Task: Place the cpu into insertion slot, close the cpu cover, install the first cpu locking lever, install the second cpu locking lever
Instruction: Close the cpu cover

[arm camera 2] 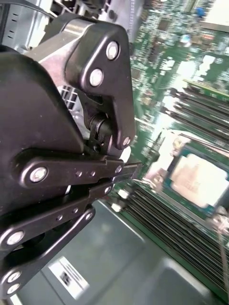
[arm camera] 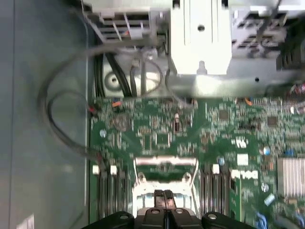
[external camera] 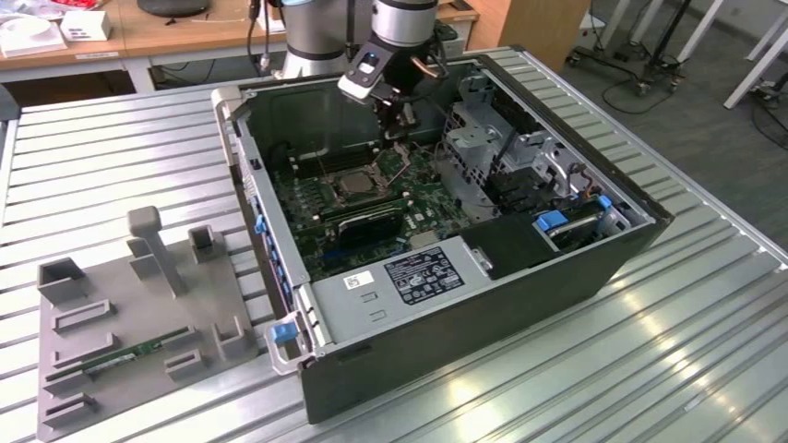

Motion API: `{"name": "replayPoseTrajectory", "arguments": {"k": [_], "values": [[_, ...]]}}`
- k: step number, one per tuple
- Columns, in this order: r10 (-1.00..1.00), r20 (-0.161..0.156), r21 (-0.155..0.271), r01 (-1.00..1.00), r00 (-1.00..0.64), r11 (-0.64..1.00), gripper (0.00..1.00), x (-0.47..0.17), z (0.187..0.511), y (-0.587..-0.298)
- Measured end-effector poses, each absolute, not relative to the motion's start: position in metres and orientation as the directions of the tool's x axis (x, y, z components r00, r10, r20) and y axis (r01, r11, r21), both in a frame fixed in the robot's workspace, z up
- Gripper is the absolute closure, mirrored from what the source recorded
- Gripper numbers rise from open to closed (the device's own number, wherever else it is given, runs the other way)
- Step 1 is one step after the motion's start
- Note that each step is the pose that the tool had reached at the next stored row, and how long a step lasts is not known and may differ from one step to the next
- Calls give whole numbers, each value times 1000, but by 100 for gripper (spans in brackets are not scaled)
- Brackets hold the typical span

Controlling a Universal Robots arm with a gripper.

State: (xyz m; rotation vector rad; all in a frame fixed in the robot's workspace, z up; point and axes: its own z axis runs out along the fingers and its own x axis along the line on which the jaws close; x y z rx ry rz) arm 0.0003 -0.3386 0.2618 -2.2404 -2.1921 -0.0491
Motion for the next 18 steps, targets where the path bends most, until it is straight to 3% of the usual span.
{"name": "replayPoseTrajectory", "arguments": {"k": [18], "values": [[999,27,17,1000,22,-22,89,48,261,-339]]}}
